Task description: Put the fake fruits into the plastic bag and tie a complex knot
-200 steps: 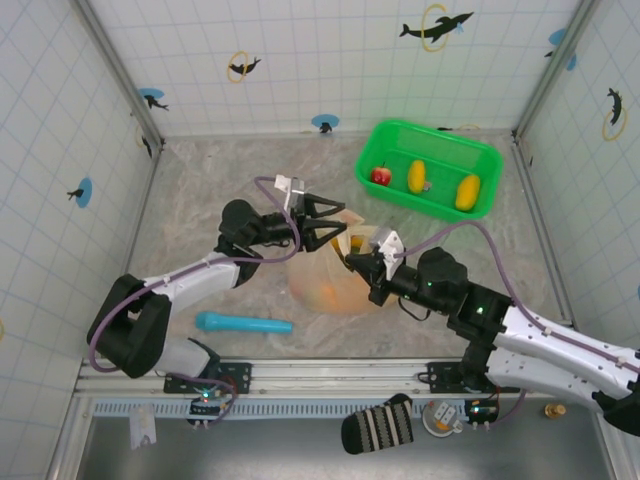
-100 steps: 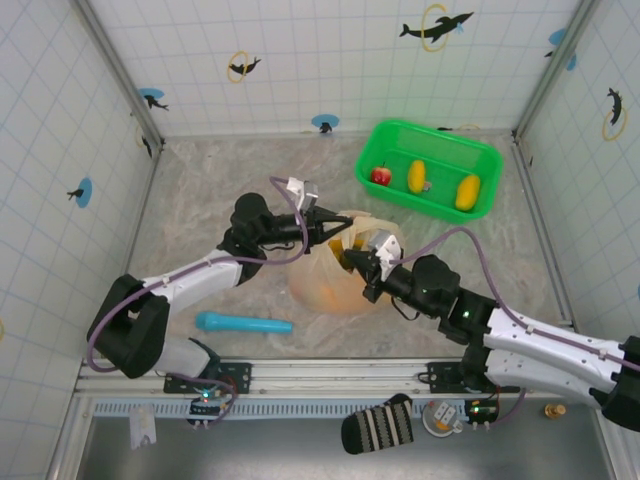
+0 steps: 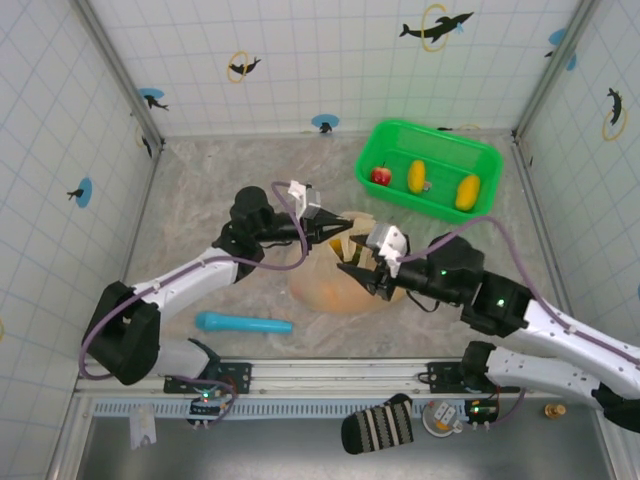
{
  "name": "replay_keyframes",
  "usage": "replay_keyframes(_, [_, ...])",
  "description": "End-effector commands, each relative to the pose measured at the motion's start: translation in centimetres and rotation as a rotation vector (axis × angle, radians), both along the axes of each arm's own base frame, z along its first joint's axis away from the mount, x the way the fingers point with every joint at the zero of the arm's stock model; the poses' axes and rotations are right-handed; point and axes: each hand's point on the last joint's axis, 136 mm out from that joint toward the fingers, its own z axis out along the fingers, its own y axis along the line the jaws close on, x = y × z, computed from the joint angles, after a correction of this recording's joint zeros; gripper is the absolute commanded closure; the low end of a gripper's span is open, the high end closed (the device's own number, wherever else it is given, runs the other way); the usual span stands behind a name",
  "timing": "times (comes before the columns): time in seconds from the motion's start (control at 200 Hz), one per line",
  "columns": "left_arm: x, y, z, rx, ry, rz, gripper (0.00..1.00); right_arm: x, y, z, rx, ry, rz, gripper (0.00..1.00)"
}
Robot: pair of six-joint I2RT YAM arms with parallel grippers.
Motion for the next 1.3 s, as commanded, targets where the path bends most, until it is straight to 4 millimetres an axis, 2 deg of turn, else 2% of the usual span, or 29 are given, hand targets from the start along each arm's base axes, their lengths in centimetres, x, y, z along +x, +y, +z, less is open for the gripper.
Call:
replay_keyframes(0.0, [-2.6, 0.3, 0.9, -0.016, -0.206, -0.1, 1.0, -0.2, -1.2, -1.2, -0.137, -0.027, 0.022, 0.5])
replay_keyframes(0.085, [-3.4, 0.5, 0.6, -0.019, -0.254, -0.104, 1.0, 1.0, -1.6, -2.2, -0.189, -0.04, 0.004, 0.48])
replay_keyframes(0.215, [-3.6, 0.6, 0.7, -0.021, -0.252, -0.103, 1.0, 2.8, -1.6, -4.0, -0.245, 0.005, 0.032, 0.34])
replay_keyframes(0.34, [-3.8, 0.8, 1.2, -0.031, -0.253, -0.105, 1.0, 4.6, -1.5, -5.3, -0.264, 0.051, 0.048, 0.3])
replay_keyframes(0.595, [-4.0, 0.9, 1.0, -0.033, -0.24, -0.104, 1.0, 4.7, 1.3, -6.2, -0.256, 0.153, 0.204, 0.29])
replay_keyframes(0.691, [-4.0, 0.9, 1.0, -0.037, -0.232, -0.107, 1.0, 5.0, 1.9, -6.8, -0.266, 0.185, 0.222, 0.33])
replay_keyframes(0.901, [-4.1, 0.9, 1.4, -0.047, -0.23, -0.111, 1.0, 6.5, 1.7, -8.8, -0.314, 0.213, 0.173, 0.56])
replay_keyframes(1.186, [-4.3, 0.9, 1.6, -0.055, -0.21, -0.128, 1.0, 8.1, 1.4, -9.0, -0.346, 0.154, 0.119, 0.83])
replay_keyframes(1.231, [-4.4, 0.9, 1.6, -0.055, -0.206, -0.129, 1.0, 8.3, 1.4, -9.2, -0.358, 0.139, 0.102, 0.83])
replay_keyframes(1.296, [-4.4, 0.9, 1.6, -0.056, -0.203, -0.131, 1.0, 8.9, 1.1, -9.5, -0.388, 0.11, 0.07, 0.78])
